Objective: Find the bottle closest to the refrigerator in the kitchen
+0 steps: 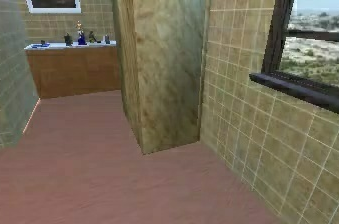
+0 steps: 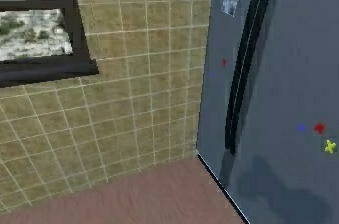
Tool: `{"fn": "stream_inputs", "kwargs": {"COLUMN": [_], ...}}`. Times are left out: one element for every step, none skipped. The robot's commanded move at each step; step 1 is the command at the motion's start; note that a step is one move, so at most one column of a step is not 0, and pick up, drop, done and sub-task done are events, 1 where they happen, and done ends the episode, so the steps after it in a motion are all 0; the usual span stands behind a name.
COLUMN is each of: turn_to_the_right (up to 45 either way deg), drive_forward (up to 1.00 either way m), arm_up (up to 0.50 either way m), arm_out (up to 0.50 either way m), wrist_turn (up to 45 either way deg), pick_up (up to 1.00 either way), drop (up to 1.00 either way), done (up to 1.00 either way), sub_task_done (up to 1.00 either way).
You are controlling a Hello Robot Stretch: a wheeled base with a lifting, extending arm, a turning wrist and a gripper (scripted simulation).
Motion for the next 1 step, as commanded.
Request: {"fn": "stream_inputs", "kwargs": {"turn_to_the_right": [0.0], "drive_forward": [0.6], "arm_up": [0.0], "arm_out": [0.0], "wrist_turn": [0.0], "pick_up": [0.0], "drop": [0.0], "done": [0.0], "sub_task_done": [0.0]}}
